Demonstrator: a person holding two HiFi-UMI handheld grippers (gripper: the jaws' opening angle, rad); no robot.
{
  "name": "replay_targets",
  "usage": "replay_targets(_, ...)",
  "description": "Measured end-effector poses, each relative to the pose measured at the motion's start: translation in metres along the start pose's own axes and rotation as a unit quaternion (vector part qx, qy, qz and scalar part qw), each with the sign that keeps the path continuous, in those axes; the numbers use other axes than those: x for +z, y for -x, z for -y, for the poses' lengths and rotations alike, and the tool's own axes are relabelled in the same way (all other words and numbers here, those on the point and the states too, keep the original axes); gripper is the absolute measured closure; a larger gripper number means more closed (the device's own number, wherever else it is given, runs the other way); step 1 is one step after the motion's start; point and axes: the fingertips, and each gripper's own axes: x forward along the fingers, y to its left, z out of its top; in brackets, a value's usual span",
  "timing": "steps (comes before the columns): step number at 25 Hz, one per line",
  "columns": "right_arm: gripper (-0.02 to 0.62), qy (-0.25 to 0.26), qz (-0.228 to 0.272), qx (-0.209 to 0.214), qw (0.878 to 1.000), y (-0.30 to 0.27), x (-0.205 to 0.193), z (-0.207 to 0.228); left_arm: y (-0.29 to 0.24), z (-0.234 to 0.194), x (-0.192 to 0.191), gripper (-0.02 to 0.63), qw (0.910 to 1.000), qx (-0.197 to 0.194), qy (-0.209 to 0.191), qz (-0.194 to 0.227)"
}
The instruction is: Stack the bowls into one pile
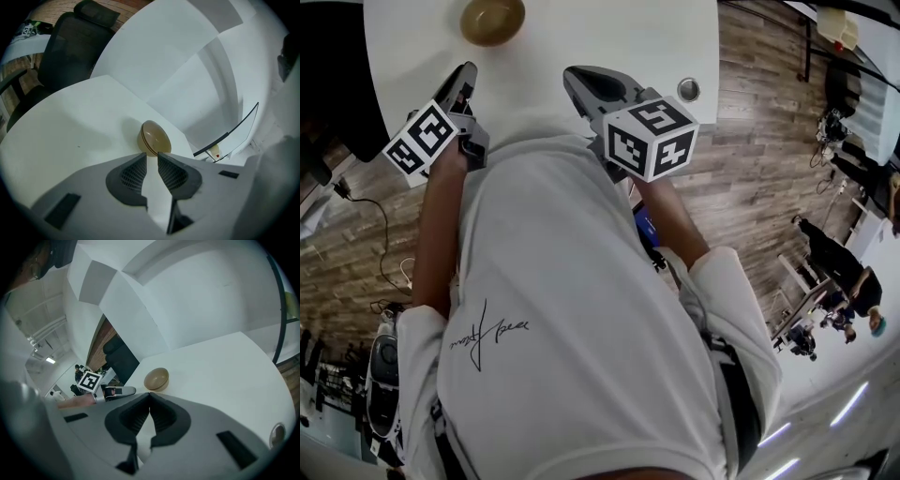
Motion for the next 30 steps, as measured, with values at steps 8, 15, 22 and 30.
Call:
replay_targets(8,0.584,0.01,-0.004,0.004,1.0,0.005,-0.002,0.005,0.009,0.023,-0.008,0.538,0.9987,-0.019,-0.046,-0.002)
replay_targets(15,0.584,0.026,-0.002,0.005,1.0,0.008,0.002,0.005,0.023,0.045,0.002,0.552,0.9938,-0.033,-0.105,0.013)
replay_targets(22,0.584,0.044,0.004,-0.002,0.999,0.016,0.007,0.006,0.037,0.061,0.005,0.567,0.9892,-0.046,-0.135,0.03)
replay_targets(30,0.584,0.06,0.034,-0.016,0.997,0.026,0.017,0.007,0.056,0.075,0.011,0.575,0.983,-0.053,-0.167,0.054)
